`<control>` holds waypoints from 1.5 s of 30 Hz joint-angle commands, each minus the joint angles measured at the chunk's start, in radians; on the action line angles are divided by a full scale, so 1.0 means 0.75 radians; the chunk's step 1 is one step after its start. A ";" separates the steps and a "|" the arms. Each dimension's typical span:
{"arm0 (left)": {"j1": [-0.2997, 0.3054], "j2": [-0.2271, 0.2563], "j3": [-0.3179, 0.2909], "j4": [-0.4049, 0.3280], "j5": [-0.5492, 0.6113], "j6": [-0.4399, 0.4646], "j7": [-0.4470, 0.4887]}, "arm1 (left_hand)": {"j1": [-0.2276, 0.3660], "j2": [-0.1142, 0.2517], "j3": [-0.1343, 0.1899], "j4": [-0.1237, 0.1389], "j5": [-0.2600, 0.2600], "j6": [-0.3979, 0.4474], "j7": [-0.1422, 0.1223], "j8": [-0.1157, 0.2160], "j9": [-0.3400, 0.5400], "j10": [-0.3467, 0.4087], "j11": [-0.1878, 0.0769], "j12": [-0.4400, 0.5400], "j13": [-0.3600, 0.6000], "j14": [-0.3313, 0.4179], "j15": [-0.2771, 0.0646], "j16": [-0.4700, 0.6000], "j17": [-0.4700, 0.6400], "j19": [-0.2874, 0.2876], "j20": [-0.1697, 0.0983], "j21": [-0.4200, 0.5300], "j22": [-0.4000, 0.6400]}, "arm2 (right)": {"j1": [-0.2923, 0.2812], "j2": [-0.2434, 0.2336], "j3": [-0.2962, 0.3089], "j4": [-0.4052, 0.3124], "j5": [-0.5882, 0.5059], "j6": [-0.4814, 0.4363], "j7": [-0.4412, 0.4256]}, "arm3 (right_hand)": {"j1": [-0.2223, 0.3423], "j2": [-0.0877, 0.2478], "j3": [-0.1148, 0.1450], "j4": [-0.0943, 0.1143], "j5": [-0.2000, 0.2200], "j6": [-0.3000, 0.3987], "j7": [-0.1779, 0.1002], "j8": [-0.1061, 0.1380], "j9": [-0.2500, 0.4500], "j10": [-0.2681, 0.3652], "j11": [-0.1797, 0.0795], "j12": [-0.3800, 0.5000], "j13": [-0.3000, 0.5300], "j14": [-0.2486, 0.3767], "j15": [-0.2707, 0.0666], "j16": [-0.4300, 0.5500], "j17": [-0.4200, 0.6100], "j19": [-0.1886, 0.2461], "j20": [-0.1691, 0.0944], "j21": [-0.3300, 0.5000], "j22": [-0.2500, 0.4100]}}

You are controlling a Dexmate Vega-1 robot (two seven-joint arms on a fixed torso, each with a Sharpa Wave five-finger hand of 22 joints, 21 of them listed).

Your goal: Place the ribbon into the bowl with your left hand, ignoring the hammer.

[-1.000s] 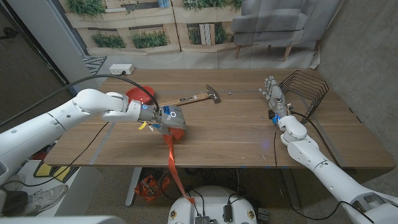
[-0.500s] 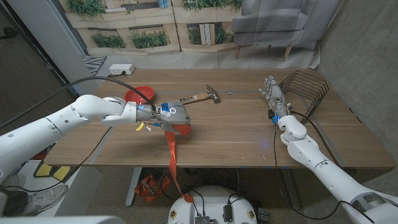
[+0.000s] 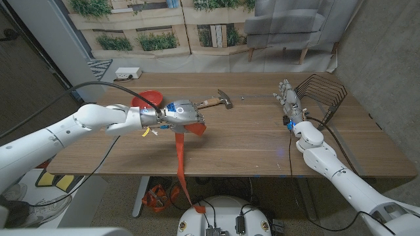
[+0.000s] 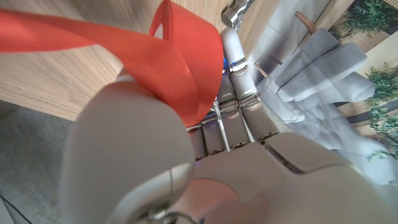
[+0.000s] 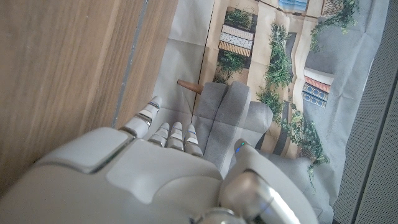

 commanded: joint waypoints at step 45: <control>0.438 -0.119 -0.298 0.016 -0.637 0.406 0.310 | 0.094 0.059 0.030 0.041 0.005 0.161 -0.005 0.110 0.073 0.111 -0.075 0.007 0.352 0.350 -0.346 0.019 0.416 0.024 -0.056 0.117 -0.011 | -0.002 -0.030 -0.019 -0.073 -0.039 -0.031 -0.002 | -0.013 0.002 0.014 -0.002 -0.008 0.000 0.003 0.003 0.007 0.008 -0.007 0.004 0.007 0.008 -0.001 0.005 0.004 0.014 -0.005 0.006 0.005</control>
